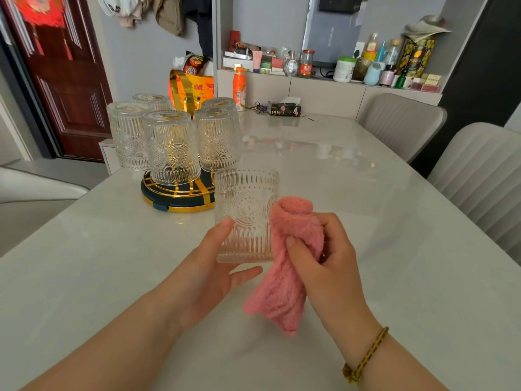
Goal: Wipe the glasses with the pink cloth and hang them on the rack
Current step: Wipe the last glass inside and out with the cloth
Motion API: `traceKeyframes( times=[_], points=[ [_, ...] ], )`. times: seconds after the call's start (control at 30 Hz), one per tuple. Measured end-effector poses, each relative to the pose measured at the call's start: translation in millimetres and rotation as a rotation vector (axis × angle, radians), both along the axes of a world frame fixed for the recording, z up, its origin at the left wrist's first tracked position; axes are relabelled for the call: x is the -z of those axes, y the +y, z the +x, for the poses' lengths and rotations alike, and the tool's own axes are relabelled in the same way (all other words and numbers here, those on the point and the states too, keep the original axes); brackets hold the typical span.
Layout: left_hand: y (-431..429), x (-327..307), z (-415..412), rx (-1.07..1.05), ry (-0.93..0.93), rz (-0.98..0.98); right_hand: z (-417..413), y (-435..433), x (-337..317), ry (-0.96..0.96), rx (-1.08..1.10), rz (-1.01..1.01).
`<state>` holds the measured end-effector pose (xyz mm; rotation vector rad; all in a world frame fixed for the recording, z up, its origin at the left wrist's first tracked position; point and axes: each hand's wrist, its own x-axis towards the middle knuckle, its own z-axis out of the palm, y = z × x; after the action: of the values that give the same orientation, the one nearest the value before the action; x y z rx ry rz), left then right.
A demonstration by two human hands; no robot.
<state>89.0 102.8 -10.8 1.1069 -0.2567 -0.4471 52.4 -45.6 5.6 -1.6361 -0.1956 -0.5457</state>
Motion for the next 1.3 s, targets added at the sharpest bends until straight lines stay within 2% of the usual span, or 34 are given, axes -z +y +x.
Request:
traceKeyframes(
  times=[0.23,0.33,0.47,0.63,0.8,0.9,1.03,1.1,1.17,1.23,1.3],
  points=[
    [-1.6,-4.6,-0.3,-0.171,-0.053,0.003,0.8,1.4,5.0,0.006,-0.037,0.028],
    [-5.8,-1.6,1.5,-0.226,-0.004,0.054,-0.6,3.5,4.0,-0.068,-0.024,-0.083],
    [-9.7,0.4,-1.1,-0.123,-0.06,0.153,-1.9,9.2,7.0,-0.14,-0.001,-0.258],
    [-6.8,-2.8,-4.2,-0.045,0.033,-0.04,4.2,-10.0,-1.5,-0.098,0.231,0.031],
    [-10.3,-4.0,-13.9,0.07,0.019,-0.06,4.3,-9.6,-2.1,-0.084,0.189,-0.027],
    [-11.0,-6.0,-13.1,0.065,-0.009,-0.135,5.5,-9.0,-0.4,-0.047,0.162,-0.008],
    [-4.9,-7.5,-3.7,-0.007,0.046,-0.229,1.1,5.0,7.8,-0.102,0.013,-0.16],
    [-2.5,-7.1,-1.6,-0.016,0.069,-0.194,-3.1,10.2,7.5,-0.223,-0.023,-0.327],
    [-3.9,-6.7,-3.6,0.026,0.049,-0.137,-3.8,7.9,3.8,-0.315,-0.007,-0.389],
    [-7.5,-5.8,-7.5,0.095,-0.005,-0.115,-2.2,0.9,-0.7,-0.31,0.048,-0.303],
    [-10.2,-5.7,-11.3,0.132,-0.035,-0.129,0.2,-6.2,-3.5,-0.228,0.102,-0.148]
  ],
)
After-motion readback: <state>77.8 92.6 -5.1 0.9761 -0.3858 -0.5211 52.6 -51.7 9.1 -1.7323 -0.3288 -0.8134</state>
